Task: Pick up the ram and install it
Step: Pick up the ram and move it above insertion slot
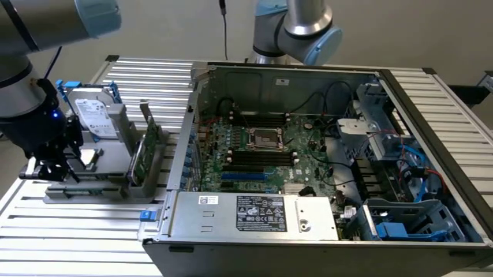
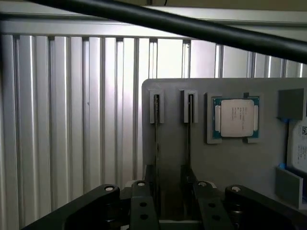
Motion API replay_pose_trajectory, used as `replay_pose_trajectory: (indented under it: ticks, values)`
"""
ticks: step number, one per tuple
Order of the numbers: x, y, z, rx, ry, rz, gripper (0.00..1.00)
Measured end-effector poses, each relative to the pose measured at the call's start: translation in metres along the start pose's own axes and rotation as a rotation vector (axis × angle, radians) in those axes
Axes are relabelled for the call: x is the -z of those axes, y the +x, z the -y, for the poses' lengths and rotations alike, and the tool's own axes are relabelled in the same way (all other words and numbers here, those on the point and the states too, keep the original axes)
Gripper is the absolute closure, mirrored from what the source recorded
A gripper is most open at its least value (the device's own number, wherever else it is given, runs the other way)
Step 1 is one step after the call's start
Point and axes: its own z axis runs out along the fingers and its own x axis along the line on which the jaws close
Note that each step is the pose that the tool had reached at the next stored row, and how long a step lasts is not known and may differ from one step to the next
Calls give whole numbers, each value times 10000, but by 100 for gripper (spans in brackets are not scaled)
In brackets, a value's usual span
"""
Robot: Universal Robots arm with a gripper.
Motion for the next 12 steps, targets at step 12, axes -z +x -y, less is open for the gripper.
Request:
replay_pose_trajectory:
  ticks: [12]
  values:
    - [-216,99,22,24,0,-1,64]
